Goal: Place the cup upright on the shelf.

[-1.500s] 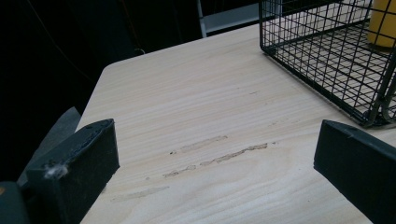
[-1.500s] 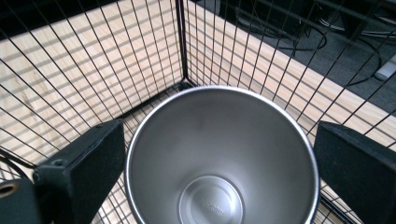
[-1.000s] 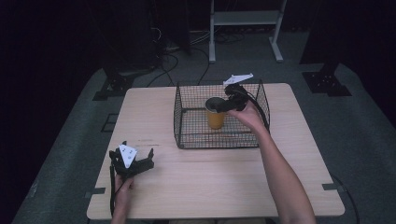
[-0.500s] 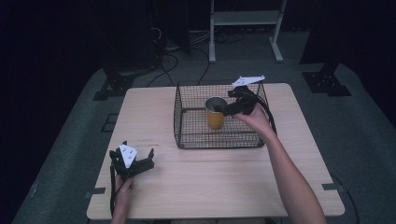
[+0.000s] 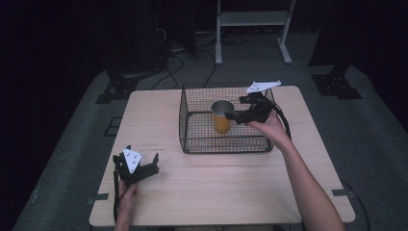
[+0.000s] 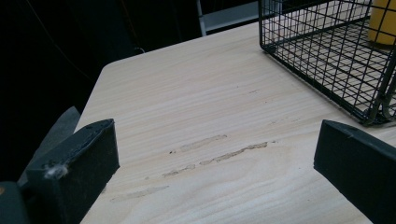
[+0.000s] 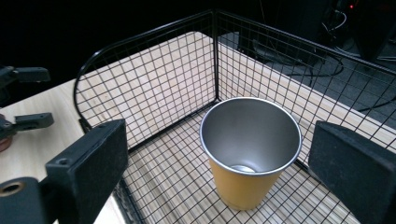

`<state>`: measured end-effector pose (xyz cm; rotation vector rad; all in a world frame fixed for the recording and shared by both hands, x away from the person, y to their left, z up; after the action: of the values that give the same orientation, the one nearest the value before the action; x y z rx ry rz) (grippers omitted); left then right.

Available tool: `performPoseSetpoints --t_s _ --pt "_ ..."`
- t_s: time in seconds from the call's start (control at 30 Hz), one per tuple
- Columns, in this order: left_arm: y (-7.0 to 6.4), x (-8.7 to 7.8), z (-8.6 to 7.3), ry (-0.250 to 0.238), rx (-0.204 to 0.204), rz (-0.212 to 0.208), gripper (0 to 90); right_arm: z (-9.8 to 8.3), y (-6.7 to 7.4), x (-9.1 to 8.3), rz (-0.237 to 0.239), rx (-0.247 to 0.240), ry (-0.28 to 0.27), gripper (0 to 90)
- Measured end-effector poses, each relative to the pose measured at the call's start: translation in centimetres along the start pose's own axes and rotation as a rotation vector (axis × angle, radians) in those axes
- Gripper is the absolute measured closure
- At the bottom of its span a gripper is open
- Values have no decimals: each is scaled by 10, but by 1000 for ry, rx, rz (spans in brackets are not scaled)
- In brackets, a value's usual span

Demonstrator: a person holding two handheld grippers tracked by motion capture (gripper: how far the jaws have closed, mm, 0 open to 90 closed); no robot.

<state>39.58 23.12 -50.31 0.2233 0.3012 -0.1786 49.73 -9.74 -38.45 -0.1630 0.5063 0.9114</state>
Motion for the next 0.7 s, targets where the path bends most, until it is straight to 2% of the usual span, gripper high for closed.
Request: performPoseSetpoints --t_s 0.2,0.27,0.47,0.7 --pt "-1 0 0 -1 2 0 0 -2 8 -7 28 4 15 43" --pt "-1 0 0 -2 -1 0 0 -2 12 -12 25 -11 9 43" --pt "0 0 0 -1 1 1 0 -3 17 -17 46 -2 6 43" --pt "0 0 0 0 2 0 0 -9 24 -27 61 -16 -7 43"
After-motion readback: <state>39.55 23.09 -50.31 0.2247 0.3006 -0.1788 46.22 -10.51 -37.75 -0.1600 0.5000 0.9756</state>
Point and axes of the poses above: each handheld gripper's, and its own axes: x roughly forward along the jaws, z roughly out of its top, y roughly to its left, the point moved 9 cm from there along x, roughly forward along the jaws, and after that the axes turned 1 degree about -x, right-handed, at the moved point
